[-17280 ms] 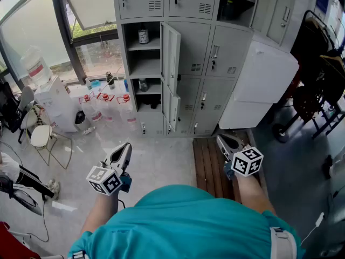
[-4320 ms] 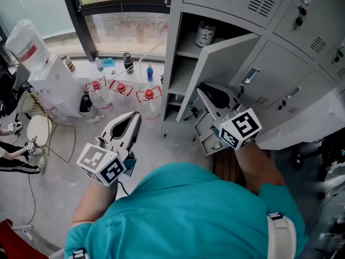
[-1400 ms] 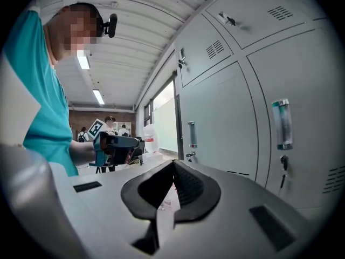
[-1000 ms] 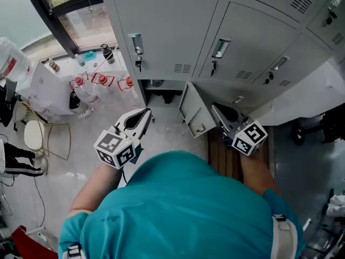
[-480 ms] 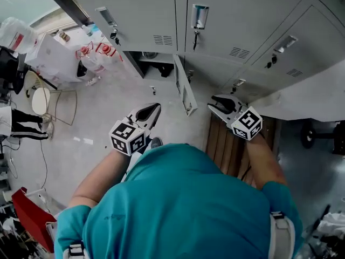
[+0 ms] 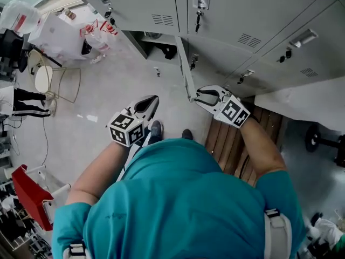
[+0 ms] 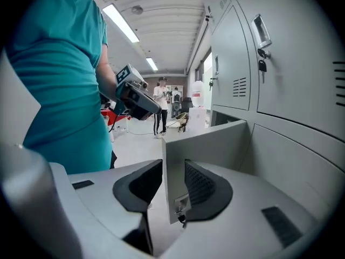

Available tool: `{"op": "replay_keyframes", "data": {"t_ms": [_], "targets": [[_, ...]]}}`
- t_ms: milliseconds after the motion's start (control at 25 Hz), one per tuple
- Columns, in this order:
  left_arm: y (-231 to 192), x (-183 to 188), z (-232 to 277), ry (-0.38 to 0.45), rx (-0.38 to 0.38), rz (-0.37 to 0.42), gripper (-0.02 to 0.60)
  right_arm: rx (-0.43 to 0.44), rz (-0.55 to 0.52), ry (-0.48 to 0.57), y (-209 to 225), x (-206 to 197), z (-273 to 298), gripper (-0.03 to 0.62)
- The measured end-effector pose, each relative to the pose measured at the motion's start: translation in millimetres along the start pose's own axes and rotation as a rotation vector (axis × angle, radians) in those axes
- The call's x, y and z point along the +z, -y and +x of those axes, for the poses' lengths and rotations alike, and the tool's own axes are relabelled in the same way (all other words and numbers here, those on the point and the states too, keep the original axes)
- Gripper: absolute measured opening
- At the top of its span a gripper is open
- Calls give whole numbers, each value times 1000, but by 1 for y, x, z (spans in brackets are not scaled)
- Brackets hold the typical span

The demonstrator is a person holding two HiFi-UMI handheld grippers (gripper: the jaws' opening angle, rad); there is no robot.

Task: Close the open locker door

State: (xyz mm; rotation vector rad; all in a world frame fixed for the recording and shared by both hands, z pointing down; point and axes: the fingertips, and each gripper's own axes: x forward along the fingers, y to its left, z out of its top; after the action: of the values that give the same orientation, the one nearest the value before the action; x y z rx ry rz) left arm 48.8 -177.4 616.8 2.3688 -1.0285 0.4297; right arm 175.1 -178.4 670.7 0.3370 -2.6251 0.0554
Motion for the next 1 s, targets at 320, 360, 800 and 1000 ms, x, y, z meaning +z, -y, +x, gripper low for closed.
{"op": "replay_keyframes", "data": {"t_ms": [320,360,800,1000], "targets": [[-8,-13,-11,12,32,-24,3,7,-33,-7,-6,-2,13,104],[-10,-14,-13,16,38,-29,3,6,-39,-9,-7,-1,14,103],[-51,-18,-45,54,75,-48,3,-66,-43,-23,-21,19,51,101],[-80,-17,-68,61,68,-44,3,-128,-17,-28,-26,34,77,103]]}}
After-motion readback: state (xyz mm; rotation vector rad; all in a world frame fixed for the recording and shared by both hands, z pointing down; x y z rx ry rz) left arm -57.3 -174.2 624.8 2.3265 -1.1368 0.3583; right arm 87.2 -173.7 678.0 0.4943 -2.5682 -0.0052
